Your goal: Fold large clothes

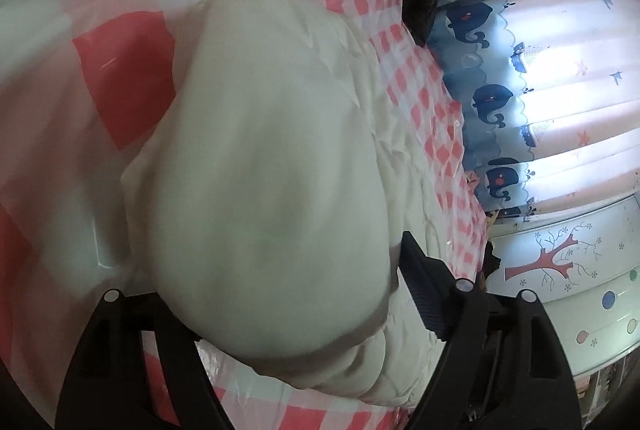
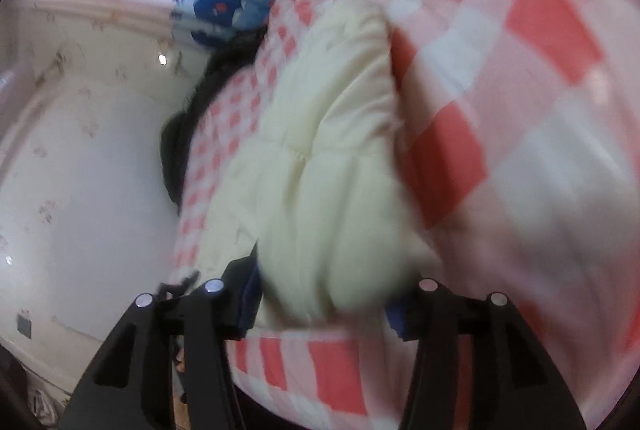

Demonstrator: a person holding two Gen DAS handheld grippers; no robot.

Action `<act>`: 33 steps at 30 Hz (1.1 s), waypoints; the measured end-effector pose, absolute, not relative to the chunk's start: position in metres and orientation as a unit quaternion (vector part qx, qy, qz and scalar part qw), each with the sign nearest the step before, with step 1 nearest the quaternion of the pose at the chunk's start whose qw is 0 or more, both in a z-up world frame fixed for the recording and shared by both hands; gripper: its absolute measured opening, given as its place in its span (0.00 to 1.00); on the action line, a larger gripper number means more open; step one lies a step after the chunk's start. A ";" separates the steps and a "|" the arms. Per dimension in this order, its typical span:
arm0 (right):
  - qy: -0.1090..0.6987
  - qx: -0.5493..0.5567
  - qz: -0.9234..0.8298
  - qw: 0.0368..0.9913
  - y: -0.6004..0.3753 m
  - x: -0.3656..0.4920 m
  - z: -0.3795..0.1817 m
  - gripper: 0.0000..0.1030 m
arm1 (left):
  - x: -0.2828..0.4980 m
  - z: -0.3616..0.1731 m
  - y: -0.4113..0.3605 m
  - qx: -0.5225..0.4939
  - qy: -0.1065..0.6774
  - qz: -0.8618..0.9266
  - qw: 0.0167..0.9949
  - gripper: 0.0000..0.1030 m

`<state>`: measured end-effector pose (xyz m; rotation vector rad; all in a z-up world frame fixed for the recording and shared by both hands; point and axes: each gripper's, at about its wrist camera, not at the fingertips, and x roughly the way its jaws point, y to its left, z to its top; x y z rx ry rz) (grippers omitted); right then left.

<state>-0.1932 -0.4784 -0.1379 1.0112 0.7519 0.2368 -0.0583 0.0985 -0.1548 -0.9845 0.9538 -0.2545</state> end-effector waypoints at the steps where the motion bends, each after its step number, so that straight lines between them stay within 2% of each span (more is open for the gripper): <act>1: 0.338 0.467 0.092 0.812 -0.481 -0.201 -0.132 0.54 | -0.058 -0.155 0.096 -0.453 0.439 -0.118 0.767 0.76; 3: 0.294 0.448 0.031 0.844 -0.492 -0.223 -0.112 0.56 | -0.056 -0.154 0.092 -0.449 0.439 -0.121 0.769 0.81; 4: 0.260 0.445 -0.004 0.857 -0.498 -0.235 -0.098 0.61 | -0.055 -0.154 0.090 -0.448 0.439 -0.122 0.769 0.84; 6: 0.231 0.415 -0.032 0.879 -0.497 -0.237 -0.072 0.61 | -0.051 -0.155 0.088 -0.448 0.439 -0.123 0.769 0.86; 8: 0.255 0.342 -0.005 0.904 -0.469 -0.207 -0.043 0.63 | -0.048 -0.156 0.088 -0.453 0.438 -0.122 0.767 0.86; 9: 0.270 0.305 0.008 0.913 -0.451 -0.190 -0.033 0.69 | -0.048 -0.156 0.089 -0.457 0.435 -0.124 0.766 0.86; 12: 0.323 0.171 0.053 0.929 -0.378 -0.122 -0.015 0.69 | -0.050 -0.154 0.092 -0.453 0.428 -0.130 0.771 0.85; 17: 0.396 0.064 0.052 0.914 -0.295 -0.014 -0.050 0.69 | -0.052 -0.148 0.089 -0.429 0.424 -0.128 0.788 0.71; 21: 0.482 -0.009 0.011 0.876 -0.270 0.045 -0.125 0.76 | -0.052 -0.138 0.084 -0.403 0.413 -0.138 0.805 0.62; 25: 0.500 -0.013 0.020 0.865 -0.271 0.041 -0.118 0.75 | -0.051 -0.143 0.090 -0.417 0.420 -0.135 0.795 0.62; 29: 0.440 -0.014 0.055 0.896 -0.271 -0.019 -0.080 0.77 | -0.049 -0.146 0.093 -0.435 0.423 -0.133 0.784 0.63; 33: 0.467 -0.099 0.064 0.876 -0.246 -0.045 -0.119 0.83 | -0.050 -0.148 0.093 -0.432 0.424 -0.134 0.784 0.64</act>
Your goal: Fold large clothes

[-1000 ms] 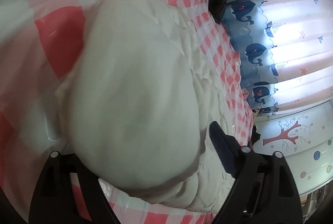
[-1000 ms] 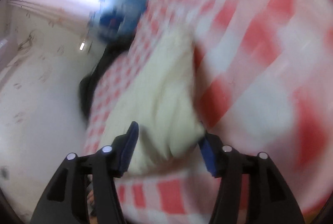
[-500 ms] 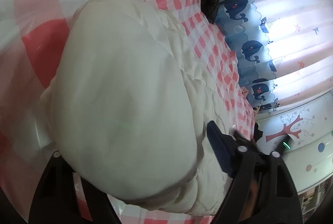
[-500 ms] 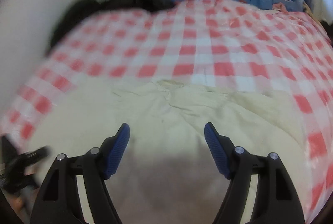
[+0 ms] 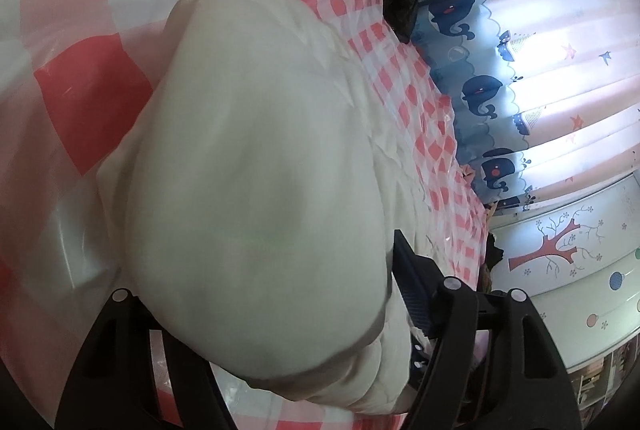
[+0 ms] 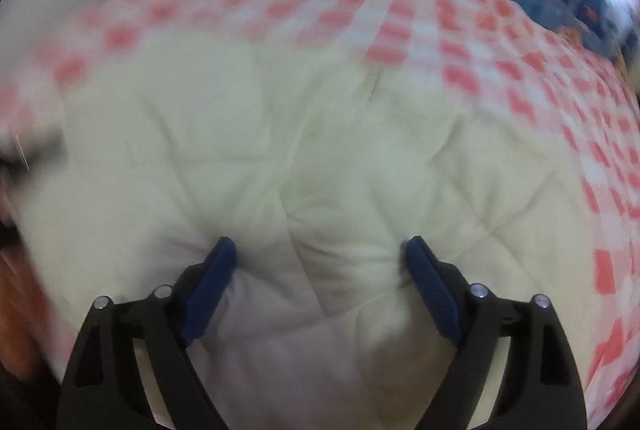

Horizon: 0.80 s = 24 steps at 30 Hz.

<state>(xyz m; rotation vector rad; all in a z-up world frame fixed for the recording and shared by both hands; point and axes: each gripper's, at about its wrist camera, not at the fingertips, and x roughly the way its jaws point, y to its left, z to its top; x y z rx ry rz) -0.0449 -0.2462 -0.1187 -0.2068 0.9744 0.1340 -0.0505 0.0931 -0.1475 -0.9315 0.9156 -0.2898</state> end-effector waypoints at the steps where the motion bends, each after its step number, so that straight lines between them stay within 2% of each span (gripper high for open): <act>1: 0.465 -0.096 0.065 0.878 -0.247 -0.045 -0.120 0.84 | -0.050 -0.148 0.093 -0.436 0.423 -0.134 0.783 0.64; 3: 0.482 -0.060 0.062 0.872 -0.254 -0.041 -0.109 0.83 | -0.051 -0.152 0.098 -0.453 0.422 -0.136 0.773 0.63; 6: 0.438 -0.040 0.070 0.895 -0.254 -0.063 -0.086 0.83 | -0.051 -0.156 0.101 -0.464 0.420 -0.139 0.767 0.62; 9: 0.479 -0.087 0.076 0.870 -0.235 -0.073 -0.117 0.85 | -0.052 -0.154 0.100 -0.459 0.416 -0.143 0.772 0.57; 11: 0.471 -0.100 0.072 0.874 -0.231 -0.076 -0.123 0.85 | -0.054 -0.155 0.102 -0.464 0.414 -0.142 0.770 0.54; 13: 0.485 -0.076 0.074 0.868 -0.237 -0.071 -0.113 0.85 | -0.053 -0.158 0.105 -0.475 0.415 -0.145 0.762 0.53; 15: 0.449 -0.059 0.074 0.888 -0.241 -0.082 -0.099 0.85 | -0.050 -0.161 0.103 -0.483 0.419 -0.144 0.756 0.54; 19: 0.460 -0.105 0.081 0.878 -0.226 -0.093 -0.125 0.86 | -0.051 -0.166 0.103 -0.492 0.424 -0.142 0.747 0.57; 21: 0.470 -0.075 0.091 0.875 -0.232 -0.084 -0.110 0.86 | -0.051 -0.168 0.104 -0.499 0.422 -0.142 0.743 0.57; 24: 0.417 -0.064 0.086 0.903 -0.237 -0.077 -0.078 0.87 | -0.052 -0.168 0.103 -0.498 0.422 -0.139 0.745 0.58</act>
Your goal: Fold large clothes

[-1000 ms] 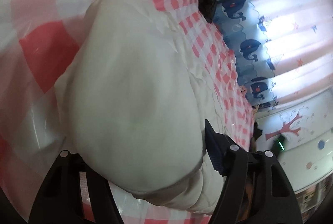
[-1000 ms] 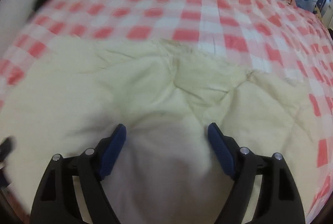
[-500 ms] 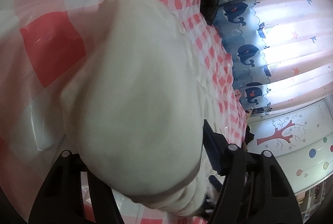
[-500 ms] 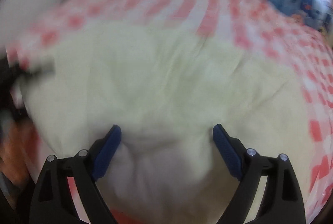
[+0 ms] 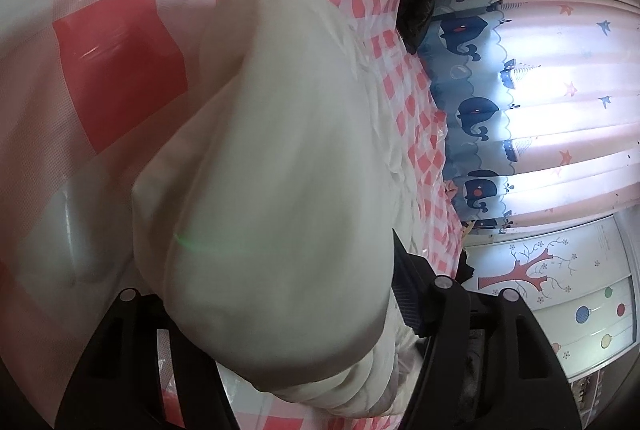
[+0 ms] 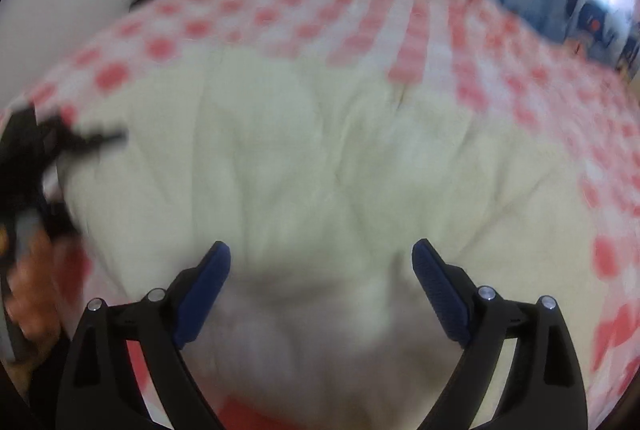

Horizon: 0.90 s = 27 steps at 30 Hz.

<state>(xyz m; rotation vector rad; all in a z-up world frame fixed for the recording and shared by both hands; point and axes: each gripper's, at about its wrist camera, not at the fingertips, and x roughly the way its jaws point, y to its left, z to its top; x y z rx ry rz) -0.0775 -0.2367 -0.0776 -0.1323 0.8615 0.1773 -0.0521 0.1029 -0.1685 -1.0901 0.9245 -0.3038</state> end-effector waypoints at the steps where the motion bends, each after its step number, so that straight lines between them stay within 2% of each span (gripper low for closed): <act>1: 0.408 -0.071 0.076 0.907 -0.237 -0.067 -0.069 0.90 | -0.052 -0.168 0.102 -0.497 0.422 -0.138 0.746 0.58; 6: 0.427 -0.059 0.012 0.902 -0.257 0.018 -0.063 0.90 | -0.052 -0.168 0.102 -0.493 0.422 -0.136 0.748 0.58; 9: 0.463 -0.047 -0.016 0.885 -0.265 0.064 -0.086 0.91 | -0.052 -0.167 0.102 -0.491 0.421 -0.137 0.750 0.58; 11: 0.533 -0.045 -0.011 0.845 -0.266 0.091 -0.128 0.94 | -0.051 -0.167 0.102 -0.487 0.421 -0.139 0.752 0.58; 12: 0.539 -0.037 -0.008 0.841 -0.268 0.097 -0.135 0.94 | -0.051 -0.167 0.102 -0.487 0.422 -0.138 0.752 0.58; 15: 0.521 -0.014 0.000 0.853 -0.275 0.085 -0.121 0.94 | -0.050 -0.171 0.104 -0.499 0.423 -0.139 0.744 0.58; 21: 0.423 -0.050 0.048 0.903 -0.259 -0.033 -0.080 0.94 | -0.051 -0.172 0.105 -0.501 0.421 -0.140 0.743 0.58; 25: 0.445 -0.118 0.064 0.885 -0.238 -0.062 -0.121 0.94 | -0.053 -0.169 0.101 -0.483 0.423 -0.133 0.755 0.58; 27: 0.451 -0.091 0.064 0.886 -0.245 -0.061 -0.116 0.94 | -0.054 -0.167 0.101 -0.475 0.423 -0.128 0.761 0.58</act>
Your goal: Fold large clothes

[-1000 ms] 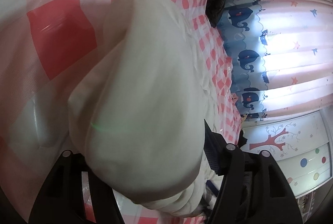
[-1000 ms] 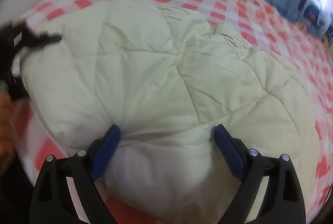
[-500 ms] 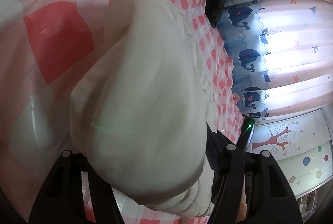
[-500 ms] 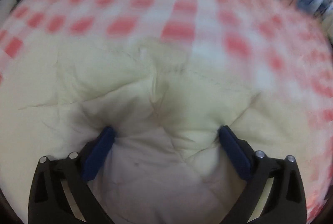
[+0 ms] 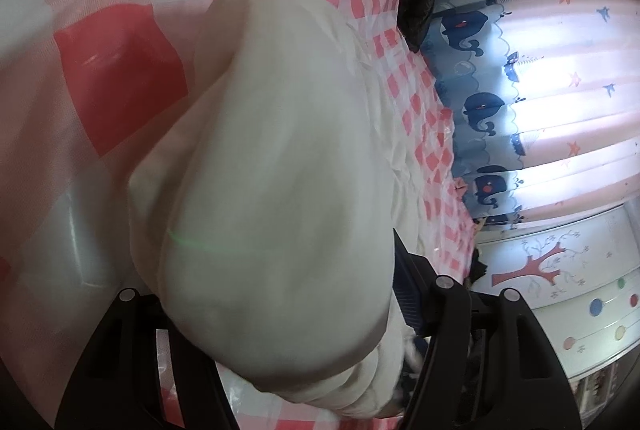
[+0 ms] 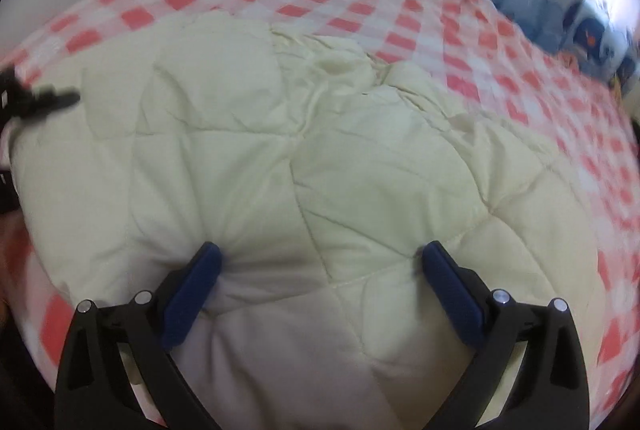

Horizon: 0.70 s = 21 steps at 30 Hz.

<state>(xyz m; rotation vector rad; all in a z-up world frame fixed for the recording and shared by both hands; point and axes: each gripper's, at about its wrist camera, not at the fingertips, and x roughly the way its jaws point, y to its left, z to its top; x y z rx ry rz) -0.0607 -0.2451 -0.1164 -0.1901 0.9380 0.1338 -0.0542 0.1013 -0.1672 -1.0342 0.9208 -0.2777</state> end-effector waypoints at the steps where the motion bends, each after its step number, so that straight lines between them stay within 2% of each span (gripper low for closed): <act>1: 0.443 -0.076 0.058 0.891 -0.248 -0.064 -0.106 0.94 | -0.054 -0.166 0.101 -0.473 0.423 -0.127 0.762 0.58; 4: 0.415 -0.081 0.072 0.903 -0.238 -0.084 -0.094 0.94 | -0.053 -0.161 0.100 -0.461 0.418 -0.125 0.773 0.58; 6: 0.447 -0.105 0.075 0.885 -0.227 -0.083 -0.118 0.94 | -0.054 -0.153 0.096 -0.439 0.410 -0.123 0.790 0.53; 8: 0.426 -0.095 0.077 0.896 -0.231 -0.083 -0.127 0.94 | -0.056 -0.141 0.089 -0.408 0.397 -0.125 0.812 0.46; 11: 0.427 -0.088 0.076 0.897 -0.232 -0.080 -0.127 0.94 | -0.059 -0.125 0.080 -0.371 0.387 -0.125 0.835 0.42; 17: 0.422 -0.088 0.085 0.898 -0.237 -0.078 -0.130 0.94 | -0.076 -0.066 0.041 -0.291 0.354 -0.154 0.875 0.38; 21: 0.435 -0.077 0.098 0.892 -0.242 -0.079 -0.129 0.94 | -0.090 -0.018 -0.014 -0.192 0.335 -0.190 0.903 0.38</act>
